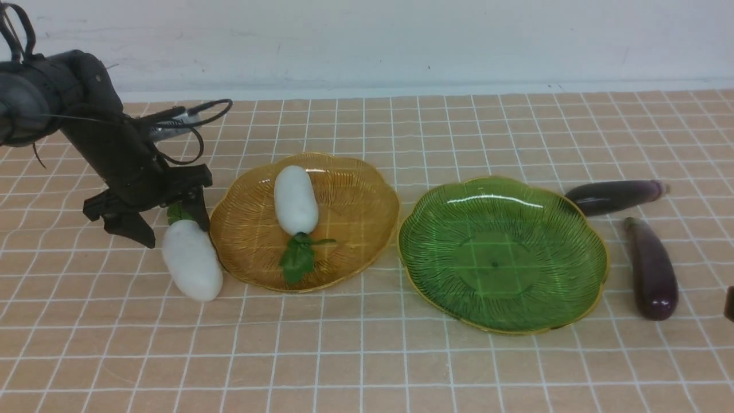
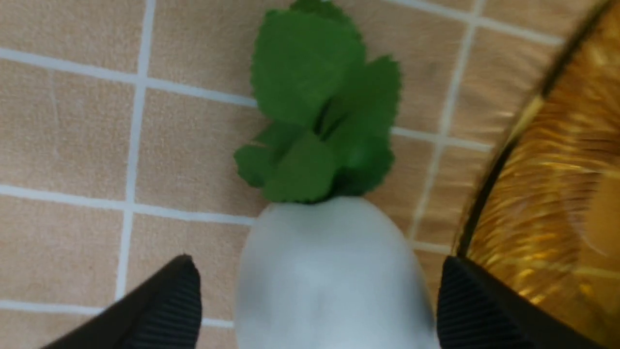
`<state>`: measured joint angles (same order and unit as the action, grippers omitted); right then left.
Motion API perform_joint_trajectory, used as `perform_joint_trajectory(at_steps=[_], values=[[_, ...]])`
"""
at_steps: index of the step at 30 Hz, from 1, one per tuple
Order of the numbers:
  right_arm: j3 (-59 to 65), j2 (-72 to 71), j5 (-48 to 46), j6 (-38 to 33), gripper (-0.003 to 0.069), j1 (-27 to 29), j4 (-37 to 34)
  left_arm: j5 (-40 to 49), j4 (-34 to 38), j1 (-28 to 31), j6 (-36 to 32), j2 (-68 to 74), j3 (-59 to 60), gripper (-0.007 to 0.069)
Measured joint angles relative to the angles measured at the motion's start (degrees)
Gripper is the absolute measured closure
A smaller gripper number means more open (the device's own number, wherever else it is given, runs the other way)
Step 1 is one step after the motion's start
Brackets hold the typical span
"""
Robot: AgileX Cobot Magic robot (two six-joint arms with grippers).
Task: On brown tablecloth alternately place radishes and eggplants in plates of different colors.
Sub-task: 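Pick up the white radish and place it in the left plate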
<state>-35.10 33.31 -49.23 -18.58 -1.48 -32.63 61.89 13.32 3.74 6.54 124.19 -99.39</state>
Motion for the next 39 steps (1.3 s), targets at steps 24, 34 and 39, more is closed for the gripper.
perform_joint_trajectory(at_steps=[24,34,39], values=[[0.0,0.0,-0.17,-0.93,0.0674,0.0,0.0,8.1,1.31,-4.44,-4.86,0.64,-19.63,0.0323],[-3.72,2.16,0.46,8.44,0.0674,0.0,6.33,2.99,-3.01,-12.5,-7.21,3.11,-20.63,0.0298],[-15.93,13.7,-9.48,24.07,0.0674,0.0,27.75,6.14,-4.39,-12.64,-4.57,4.54,-20.63,0.0165]])
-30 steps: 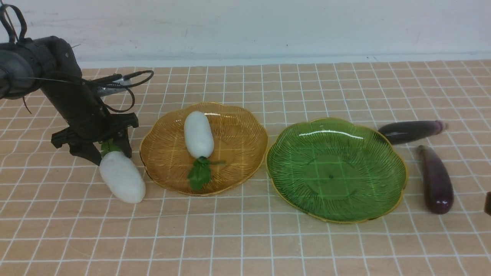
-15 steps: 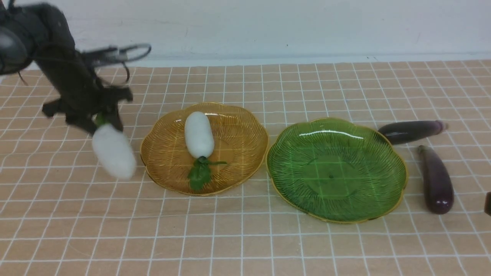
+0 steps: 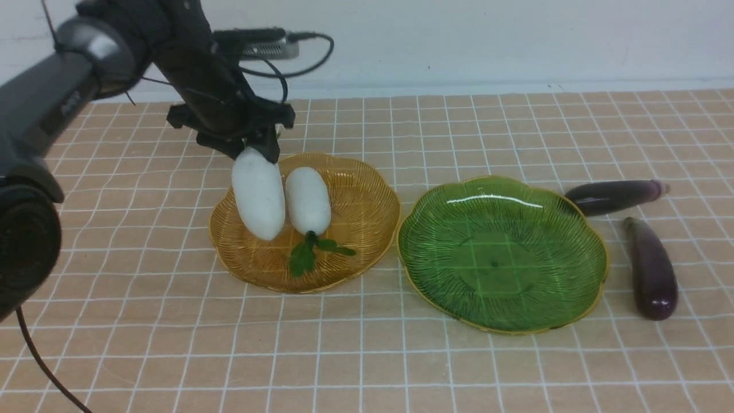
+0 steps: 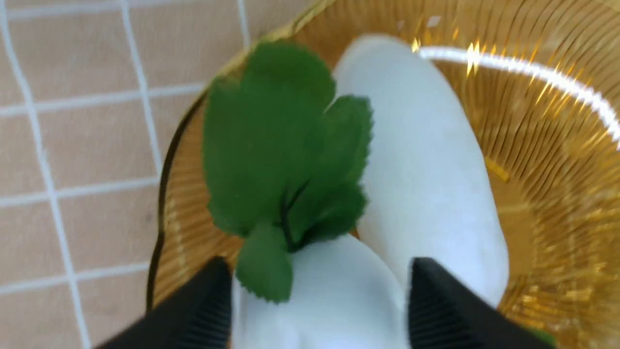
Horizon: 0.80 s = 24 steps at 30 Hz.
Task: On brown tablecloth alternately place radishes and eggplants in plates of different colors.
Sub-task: 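Pick up the white radish and place it in the left plate, then put the eggplants into the green plate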
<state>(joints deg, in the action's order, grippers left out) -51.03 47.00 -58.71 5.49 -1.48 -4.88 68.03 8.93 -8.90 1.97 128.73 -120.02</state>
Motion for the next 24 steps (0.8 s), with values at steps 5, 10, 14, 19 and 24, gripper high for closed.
perform_joint_trajectory(at_steps=[5,10,14,19,24], values=[[-8.39,13.9,-4.45,3.73,0.0674,0.0,7.59,2.35,-0.56,0.0,-0.7,-0.55,-1.53,0.007],[-14.56,27.01,-4.35,4.08,0.0657,1.89,6.86,2.53,-0.64,0.0,-2.92,-6.33,-1.81,0.0359],[-17.81,35.06,-3.56,2.02,0.0614,4.92,3.55,2.99,-0.2,0.0,-3.67,-12.79,-1.87,0.0578],[-21.66,43.54,-3.0,-1.01,0.0516,6.57,1.85,3.51,3.44,0.0,-4.42,-21.9,-2.1,0.0626],[-24.38,49.59,0.81,-1.72,0.0334,6.69,1.63,3.54,5.71,-0.04,-6.35,-30.1,1.52,0.0628]])
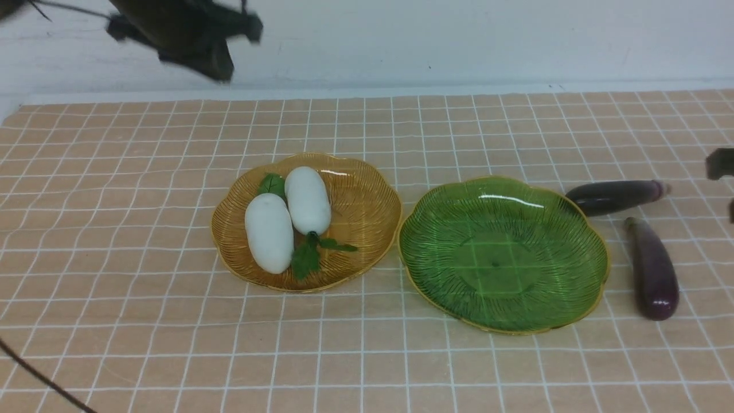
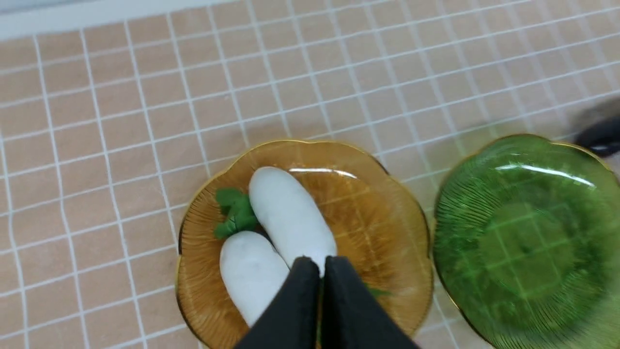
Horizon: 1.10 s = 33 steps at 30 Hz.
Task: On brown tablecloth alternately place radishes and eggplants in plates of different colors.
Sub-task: 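Put the eggplants into the green plate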
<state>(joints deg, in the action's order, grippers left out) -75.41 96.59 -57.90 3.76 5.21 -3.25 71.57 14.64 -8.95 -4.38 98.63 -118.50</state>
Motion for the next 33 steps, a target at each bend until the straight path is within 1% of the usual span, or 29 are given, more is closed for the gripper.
perform_joint_trajectory(at_steps=[1,3,4,6,8,10,14,17,20,21,24,25,29,33], values=[[-0.28,1.4,1.58,0.0,0.0282,0.0,0.0,0.0,0.01,-0.07,-0.74,-2.08,2.4,0.0628],[-0.71,3.08,3.61,0.05,0.0223,0.0,0.13,0.12,0.01,-0.07,-1.42,-4.9,5.72,0.0628],[-1.1,4.85,4.79,0.18,0.0176,0.0,0.19,0.18,-0.04,-0.07,-1.9,-6.82,7.82,0.0628],[-1.61,7.3,6.83,0.17,0.0107,0.0,0.25,0.22,-0.29,-0.07,-2.27,-9.74,12.22,0.0628],[-2.29,10.23,8.7,0.17,0.0064,0.0,0.25,0.22,-0.61,-0.07,-2.29,-12.12,16.7,0.0628],[-2.93,12.92,10.09,0.17,0.004,0.0,-0.1,0.3,-0.74,-0.07,-2.34,-14.33,19.97,0.0628],[-4.1,17.98,11.08,0.17,0.0032,0.0,-2.16,0.3,-1.4,-0.07,-2.66,-18.06,26.75,0.0628],[-4.76,20.94,11.51,0.11,0.0052,0.0,-3.63,0.34,-2.01,-0.07,-2.76,-20.67,30.73,0.0628],[-5.69,22.51,11.03,-0.93,0.0117,0.0,-4.29,0.36,-3.12,-0.07,-2.81,-22.62,32.96,0.0628],[-5.98,22.63,10.75,-1.43,0.0153,0.0,-4.57,0.36,-3.71,-0.07,-2.81,-23.27,33.69,0.0628],[-8.19,22.82,7.9,-2.93,0.0349,0.0,-5.37,0.43,-5.47,-0.07,-2.87,-24.59,34.63,0.0627],[-9.0,22.82,6.64,-3.2,0.0396,0.0,-5.59,0.43,-6.01,-0.07,-2.87,-24.82,34.7,0.0627],[-14.65,21.43,0.65,-2.49,0.0372,0.0,-6.61,0.43,-8.08,-0.07,-2.67,-25.75,34.77,0.0627],[-19.31,18.79,-3.34,-0.52,0.0373,-1.24,-12.69,0.43,-8.33,-0.07,-2.24,-25.9,34.77,0.0627]])
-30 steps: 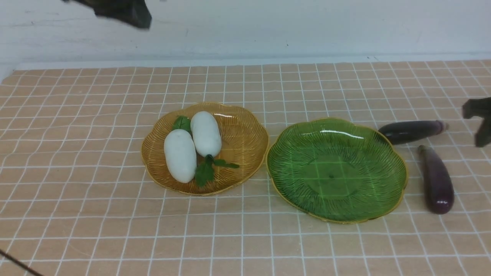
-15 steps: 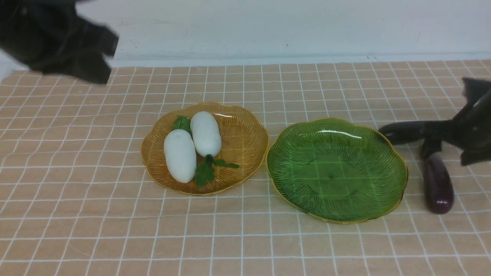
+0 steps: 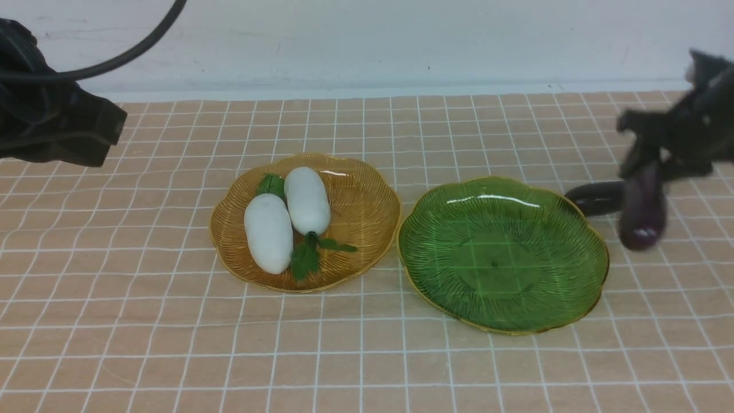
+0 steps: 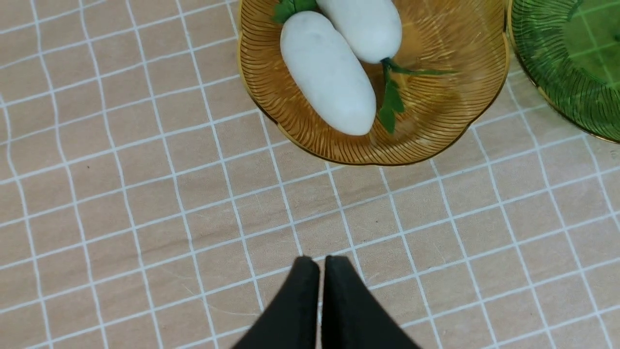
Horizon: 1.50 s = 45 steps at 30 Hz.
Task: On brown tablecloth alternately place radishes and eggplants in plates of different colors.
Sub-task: 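Put the eggplants into the green plate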
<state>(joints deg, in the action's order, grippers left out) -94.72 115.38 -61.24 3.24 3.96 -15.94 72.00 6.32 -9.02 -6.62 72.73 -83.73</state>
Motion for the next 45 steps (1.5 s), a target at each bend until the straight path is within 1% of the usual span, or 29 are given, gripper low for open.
perform_joint_trajectory(at_steps=[1,2,4,6,8,9,10,11,12,14,15,16,18,20,22,23,24,27,28,31,36,41,43,44,45], values=[[-1.66,-0.65,0.03,0.11,0.0373,-3.18,-3.85,0.0,0.07,0.0,0.06,0.0,0.05,0.0627],[-1.72,-0.65,0.14,0.11,0.0373,-3.85,-4.35,0.0,0.13,0.0,0.06,0.0,0.05,0.0627],[-1.78,0.35,1.37,0.28,0.0373,-7.93,-6.24,0.0,0.27,0.0,0.12,0.0,0.11,0.0627],[-1.78,1.59,2.03,0.81,0.0373,-10.57,-7.42,0.0,0.27,0.0,0.12,0.0,0.11,0.0627],[-1.78,3.0,2.56,1.91,0.0368,-12.56,-8.93,0.0,0.29,0.0,0.12,0.0,0.11,0.0627],[-1.78,3.35,2.65,2.35,0.0355,-13.0,-9.91,0.0,0.29,0.0,0.12,0.0,0.11,0.0627],[-1.72,3.99,2.78,2.93,0.0321,-13.46,-11.13,0.0,0.29,0.0,0.12,0.0,0.11,0.0627],[-1.72,4.08,2.78,2.93,0.0321,-13.54,-11.36,0.0,0.29,0.0,0.12,0.0,0.11,0.0627],[-1.72,4.44,2.92,3.54,0.0229,-13.58,-12.98,0.0,0.29,0.0,0.12,0.0,0.11,0.0627],[-2.18,4.49,2.92,3.75,0.0169,-13.45,-13.27,0.0,0.29,0.0,0.12,0.0,0.11,0.0627],[-3.12,4.55,2.77,3.75,0.0095,-12.88,-13.08,0.0,0.33,0.0,0.12,0.0,0.11,0.0627],[-4.04,4.61,2.34,3.75,0.0058,-12.3,-12.74,0.0,0.33,0.0,0.12,0.0,0.11,0.0627],[-6.11,4.61,0.92,3.75,0.0007,-10.31,-11.69,0.0,0.28,0.0,0.12,0.0,0.11,0.0627],[-7.87,4.61,-0.25,4.15,-0.0013,-7.14,-10.65,0.0,0.28,0.0,0.12,0.0,0.16,0.0627],[-9.03,4.61,-1.02,6.27,-0.0017,-4.07,-9.58,0.0,0.28,0.0,0.12,0.0,0.16,0.0627],[-9.09,4.61,-1.02,6.27,-0.0017,-3.67,-9.58,0.0,0.28,0.0,0.12,0.0,0.16,0.0627],[-9.44,4.8,-1.02,9.86,-0.0017,0.21,-8.46,0.0,0.28,0.0,0.12,0.0,0.16,0.0627],[-9.5,6.26,-0.78,15.42,-0.0017,4.69,-7.46,0.0,0.28,0.0,0.12,0.0,0.16,0.0627],[-9.5,6.97,-0.61,16.49,-0.0017,5.42,-7.3,0.0,0.28,0.0,0.12,0.0,0.16,0.0627],[-9.5,9.08,0.01,18.68,-0.0015,5.99,-6.63,0.0,0.28,0.0,0.12,0.0,0.16,0.0627],[-9.5,12.0,4.92,21.89,-0.0006,5.93,-6.45,0.0,0.28,0.0,0.12,0.0,0.16,0.0627],[-9.5,15.32,5.09,24.15,0.0006,5.93,-6.45,0.0,0.28,0.0,0.16,0.0,0.16,0.0627],[-9.54,16.59,5.41,24.49,0.0039,5.93,-6.84,0.0,0.28,0.0,0.16,0.0,0.16,0.0627],[-9.65,16.81,5.69,24.53,0.0064,5.93,-7.12,0.0,0.28,0.0,0.16,0.0,0.16,0.0627],[-9.73,16.89,5.74,24.53,0.0109,5.93,-7.38,0.0,0.28,0.0,0.16,0.0,0.16,0.0627]])
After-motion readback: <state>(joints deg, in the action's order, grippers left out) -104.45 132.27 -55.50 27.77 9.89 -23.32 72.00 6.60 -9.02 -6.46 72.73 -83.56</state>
